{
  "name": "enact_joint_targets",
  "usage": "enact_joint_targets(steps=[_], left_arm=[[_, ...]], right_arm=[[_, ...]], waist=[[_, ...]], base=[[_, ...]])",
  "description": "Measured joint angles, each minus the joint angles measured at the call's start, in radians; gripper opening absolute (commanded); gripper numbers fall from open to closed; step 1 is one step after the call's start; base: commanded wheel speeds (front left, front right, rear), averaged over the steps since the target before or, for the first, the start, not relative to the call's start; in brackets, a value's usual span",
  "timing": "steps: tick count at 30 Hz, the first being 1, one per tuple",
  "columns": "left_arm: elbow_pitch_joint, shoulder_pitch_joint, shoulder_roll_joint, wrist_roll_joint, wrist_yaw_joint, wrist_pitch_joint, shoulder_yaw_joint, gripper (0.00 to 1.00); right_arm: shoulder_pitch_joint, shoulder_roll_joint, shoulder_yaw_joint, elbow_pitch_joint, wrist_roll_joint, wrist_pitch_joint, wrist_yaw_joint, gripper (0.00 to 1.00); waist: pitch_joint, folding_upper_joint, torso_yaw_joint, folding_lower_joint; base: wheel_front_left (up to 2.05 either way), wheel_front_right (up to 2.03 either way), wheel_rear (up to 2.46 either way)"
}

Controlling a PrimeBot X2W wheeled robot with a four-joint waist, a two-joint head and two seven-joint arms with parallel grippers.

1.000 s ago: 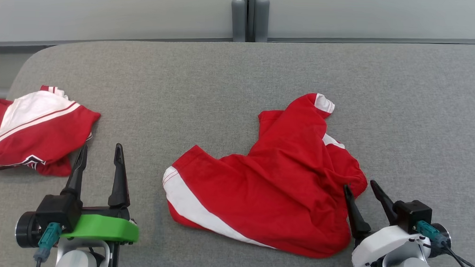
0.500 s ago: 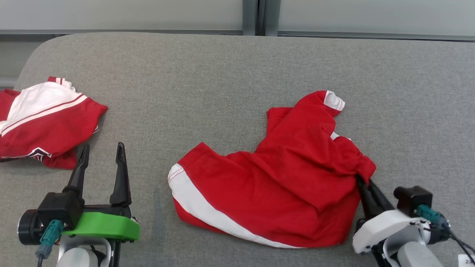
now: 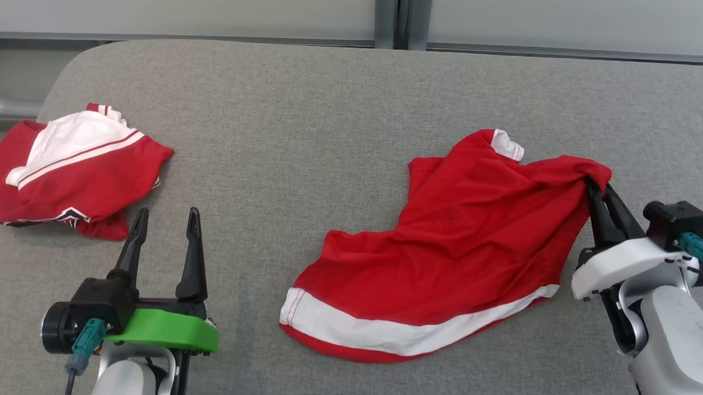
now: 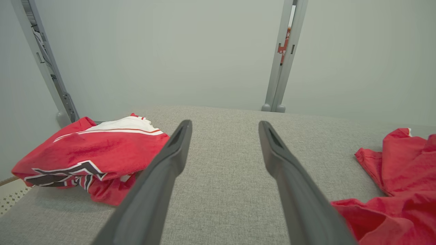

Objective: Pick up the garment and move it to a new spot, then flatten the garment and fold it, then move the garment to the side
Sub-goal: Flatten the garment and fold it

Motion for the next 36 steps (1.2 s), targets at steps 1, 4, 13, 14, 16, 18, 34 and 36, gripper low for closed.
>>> enact_joint_targets(steps=[1,4,13,14,16,18,34,36], left_arm=[[0.001,-0.004,0.000,-0.004,0.002,0.000,-0.006,1.00],[0.001,-0.011,0.000,-0.008,0.006,0.000,-0.020,1.00],[0.010,-0.014,-0.001,-0.023,0.018,0.000,-0.031,1.00],[0.011,-0.014,-0.001,-0.023,0.018,0.000,-0.030,1.00],[0.013,-0.012,-0.001,-0.021,0.018,0.000,-0.029,1.00],[0.017,-0.009,-0.001,-0.019,0.017,0.000,-0.027,1.00],[0.020,0.047,-0.002,0.015,0.000,0.000,0.031,1.00],[0.020,0.051,-0.002,0.018,-0.004,0.000,0.040,1.00]], right_arm=[[-0.019,-0.002,0.006,0.015,-0.001,0.000,0.000,0.00],[-0.076,-0.007,0.021,0.072,-0.004,0.001,0.000,0.00],[-0.151,0.027,0.100,0.244,0.027,0.019,0.000,1.00],[-0.146,0.028,0.103,0.247,0.031,0.015,0.000,1.00],[-0.126,0.028,0.105,0.244,0.038,0.007,0.000,1.00],[-0.085,0.029,0.105,0.231,0.044,0.005,0.000,1.00],[0.220,0.037,-0.020,-0.198,-0.010,0.000,0.000,1.00],[0.237,0.041,-0.029,-0.242,-0.010,0.000,0.000,1.00]], waist=[[0.003,0.0000,0.006,0.0000],[0.012,0.0000,0.020,0.0000],[0.022,0.0000,0.013,0.0000],[0.018,0.0000,0.007,0.0000],[0.009,0.0000,-0.005,0.0000],[-0.003,0.0000,-0.017,0.0000],[-0.086,0.0000,-0.118,0.0000],[-0.094,0.0000,-0.125,0.0000]], base=[[0.00,0.00,0.00],[0.00,0.00,0.00],[0.00,0.00,0.00],[0.00,0.00,0.00],[0.00,0.00,0.00],[0.00,0.00,0.00],[0.00,0.00,0.00],[0.00,0.00,0.00]])
